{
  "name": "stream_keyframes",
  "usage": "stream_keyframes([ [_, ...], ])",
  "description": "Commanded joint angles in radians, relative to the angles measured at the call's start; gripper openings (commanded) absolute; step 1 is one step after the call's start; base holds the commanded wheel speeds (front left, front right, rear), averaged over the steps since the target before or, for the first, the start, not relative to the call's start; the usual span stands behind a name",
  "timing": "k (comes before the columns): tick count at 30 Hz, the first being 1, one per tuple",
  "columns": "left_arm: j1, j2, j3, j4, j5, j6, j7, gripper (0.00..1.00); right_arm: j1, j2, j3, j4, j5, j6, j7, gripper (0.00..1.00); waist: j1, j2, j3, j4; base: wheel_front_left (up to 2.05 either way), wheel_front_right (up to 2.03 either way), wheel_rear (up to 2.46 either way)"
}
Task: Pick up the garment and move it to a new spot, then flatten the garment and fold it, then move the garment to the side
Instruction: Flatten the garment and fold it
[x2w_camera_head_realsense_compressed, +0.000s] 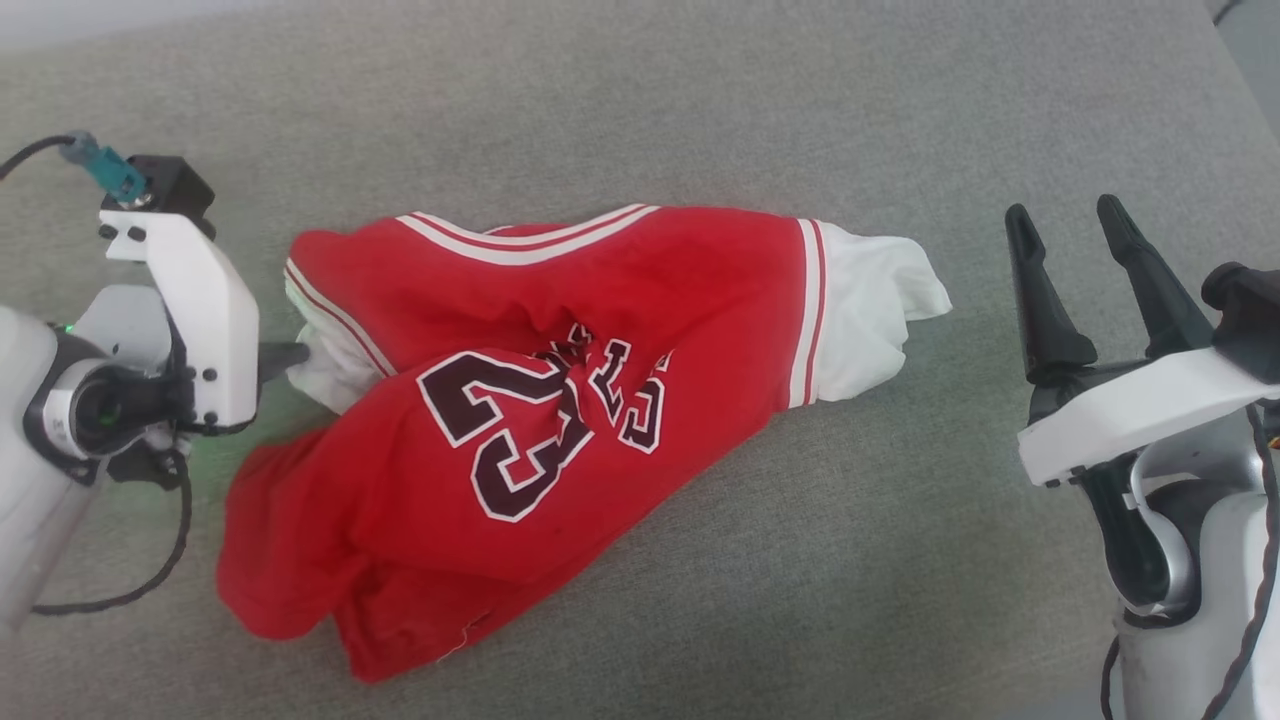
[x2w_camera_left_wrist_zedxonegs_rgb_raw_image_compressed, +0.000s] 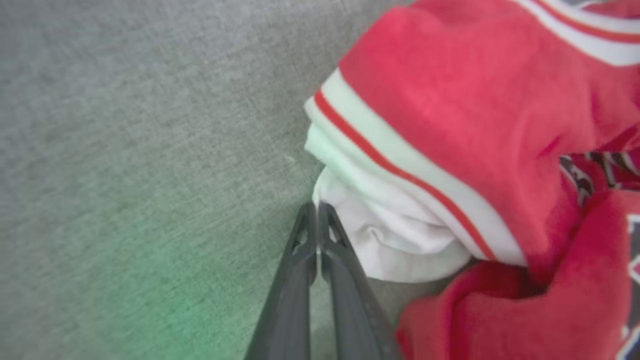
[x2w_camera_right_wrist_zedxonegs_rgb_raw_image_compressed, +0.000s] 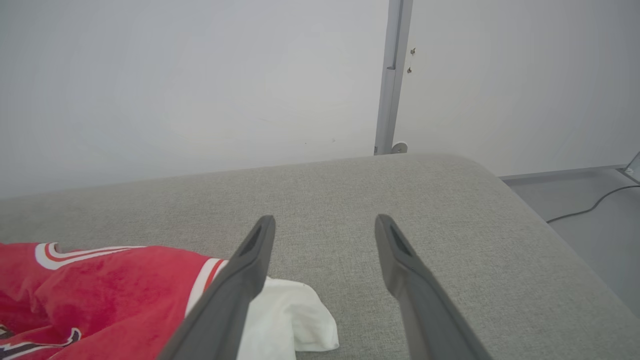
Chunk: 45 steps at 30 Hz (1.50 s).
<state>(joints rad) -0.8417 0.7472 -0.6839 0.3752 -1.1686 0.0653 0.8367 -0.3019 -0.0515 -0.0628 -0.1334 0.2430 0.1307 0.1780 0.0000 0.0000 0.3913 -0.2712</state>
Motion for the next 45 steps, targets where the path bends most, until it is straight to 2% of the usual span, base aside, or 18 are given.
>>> stream_keyframes([
  [1,0.037,0.02,-0.004,0.008,0.009,0.003,-0.006,0.0,0.006,0.002,-0.002,-0.003,-0.012,0.0,0.004,1.0,0.0,0.0,-0.017,0.016,0.0,0.0,0.0],
  [7,0.041,0.074,0.038,-0.021,0.017,0.019,-0.056,0.0,0.024,0.002,-0.017,-0.008,-0.03,0.0,0.023,1.0,0.0,0.0,-0.064,0.059,0.0,0.0,0.0],
  [11,0.066,0.132,0.058,-0.036,0.028,0.042,-0.083,0.0,0.034,0.002,-0.021,-0.013,-0.042,0.0,0.034,1.0,0.0,0.0,-0.097,0.092,0.0,0.0,0.0],
  [12,0.089,0.161,0.07,-0.033,0.026,0.048,-0.098,0.0,0.043,0.002,-0.024,-0.016,-0.047,0.0,0.042,1.0,0.0,0.0,-0.112,0.109,0.0,0.0,0.0],
  [17,0.144,0.205,0.09,-0.006,0.017,0.059,-0.14,0.0,0.052,0.002,-0.026,-0.021,-0.054,0.0,0.056,1.0,0.0,0.0,-0.138,0.134,0.0,0.0,0.0],
  [21,0.207,0.216,0.107,0.02,-0.004,0.08,-0.182,0.0,0.064,0.002,-0.028,-0.034,-0.06,0.0,0.071,1.0,0.0,0.0,-0.157,0.153,0.0,0.0,0.0],
  [28,0.256,0.164,0.107,0.099,-0.018,0.027,-0.268,0.0,0.066,0.002,-0.03,-0.048,-0.06,0.0,0.086,1.0,0.0,0.0,-0.157,0.173,0.0,0.0,0.0],
  [29,0.253,0.152,0.104,0.114,-0.015,0.02,-0.276,0.11,0.065,0.002,-0.031,-0.049,-0.06,0.0,0.089,1.0,0.0,0.0,-0.156,0.175,0.0,0.0,0.0],
  [31,0.24,0.127,0.098,0.151,-0.016,0.008,-0.285,0.23,0.061,0.002,-0.031,-0.049,-0.06,0.0,0.093,1.0,0.0,0.0,-0.155,0.178,0.0,0.0,0.0],
  [32,0.229,0.117,0.095,0.166,-0.01,0.001,-0.287,0.38,0.06,0.002,-0.031,-0.05,-0.06,0.0,0.094,1.0,0.0,0.0,-0.154,0.179,0.0,0.0,0.0],
  [33,0.217,0.11,0.093,0.181,-0.004,-0.009,-0.291,0.82,0.059,0.002,-0.031,-0.051,-0.06,0.0,0.095,1.0,0.0,0.0,-0.154,0.18,0.0,0.0,0.0],
  [34,0.206,0.106,0.091,0.193,-0.001,-0.019,-0.295,1.0,0.058,0.002,-0.031,-0.052,-0.061,0.0,0.096,1.0,0.0,0.0,-0.154,0.18,0.0,0.0,0.0],
  [39,0.153,0.1,0.075,0.235,0.02,-0.056,-0.271,1.0,0.054,0.002,-0.035,-0.059,-0.062,0.0,0.103,1.0,0.0,0.0,-0.16,0.185,0.0,0.0,0.0],
  [45,0.077,0.099,0.059,0.235,0.037,-0.059,-0.218,1.0,0.06,0.002,-0.04,-0.068,-0.068,0.0,0.105,1.0,0.0,0.0,-0.18,0.197,0.0,0.0,0.0],
])
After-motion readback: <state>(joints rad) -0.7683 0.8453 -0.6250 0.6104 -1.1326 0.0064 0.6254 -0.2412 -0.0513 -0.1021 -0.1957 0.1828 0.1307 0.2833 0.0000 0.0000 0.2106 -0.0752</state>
